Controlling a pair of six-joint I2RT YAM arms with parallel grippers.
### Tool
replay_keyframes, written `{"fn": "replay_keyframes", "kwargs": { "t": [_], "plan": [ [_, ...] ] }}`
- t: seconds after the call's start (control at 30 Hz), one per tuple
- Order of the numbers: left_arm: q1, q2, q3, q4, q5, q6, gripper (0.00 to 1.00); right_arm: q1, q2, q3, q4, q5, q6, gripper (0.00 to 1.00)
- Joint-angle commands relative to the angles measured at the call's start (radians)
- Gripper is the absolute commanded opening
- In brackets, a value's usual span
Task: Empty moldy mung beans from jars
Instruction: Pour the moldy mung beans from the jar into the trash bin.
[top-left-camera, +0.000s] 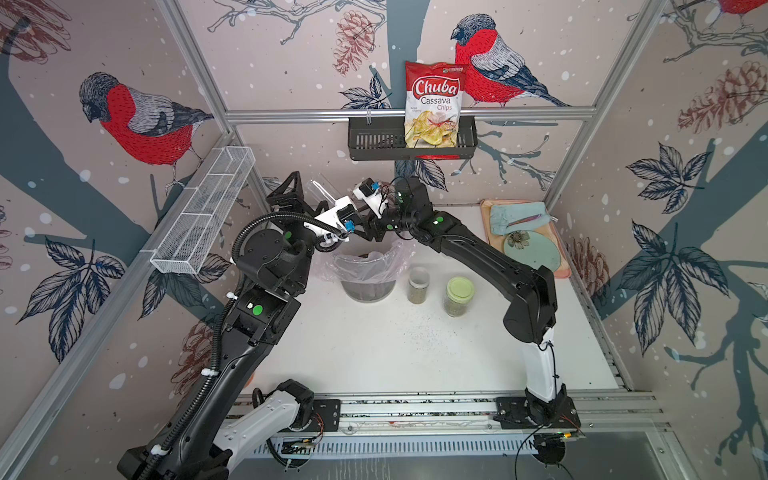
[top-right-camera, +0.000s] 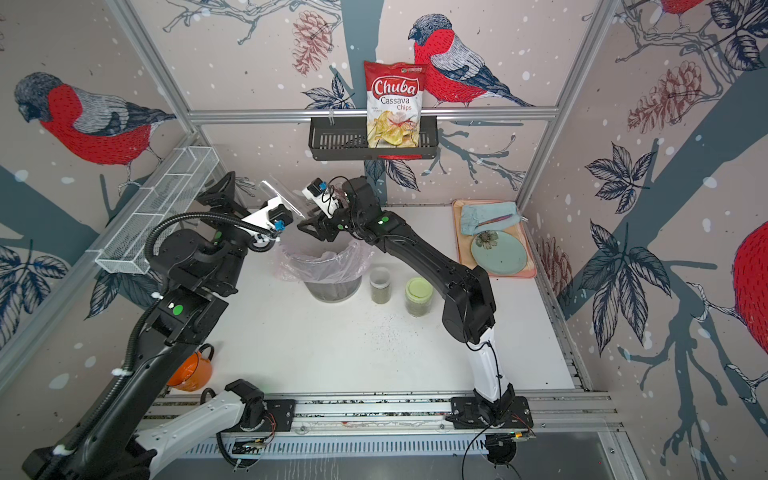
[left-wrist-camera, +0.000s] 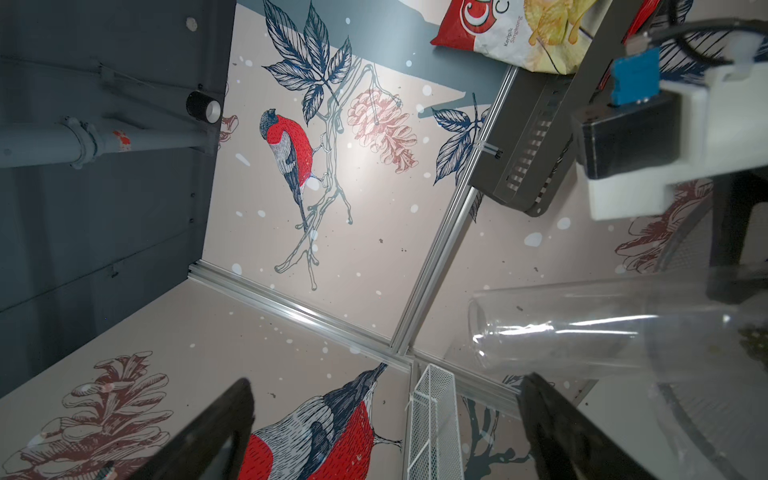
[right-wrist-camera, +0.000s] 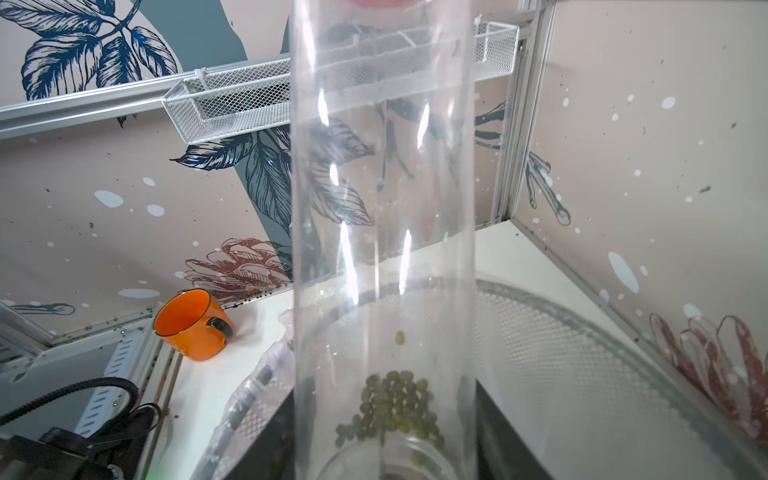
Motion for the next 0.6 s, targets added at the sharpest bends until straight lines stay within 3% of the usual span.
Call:
{"fn": "replay_keyframes", "kwargs": {
  "t": [0.0,0.27,0.43,0.57],
  "plan": [
    [-0.013,-0.016,0.026,-0.023,0.0,-0.115,0.97,0.002,-0.058,-0.099,0.251,0.015,0.111,0.34],
    [-0.049,-0.043,0.079,-0.097,0.03,-0.27,0.97,0.037,-0.144,-0.299,0.509,0.086,0.213,0.33],
    [-0.055,-0.073,0.047,-0.07,0.044,-0.315,0.97,0.034,-0.128,-0.289,0.534,0.112,0.242,0.32],
    [-0.056,-0.078,0.036,-0.064,0.048,-0.321,0.97,0.012,-0.074,-0.221,0.525,0.056,0.277,0.33]
  ]
}}
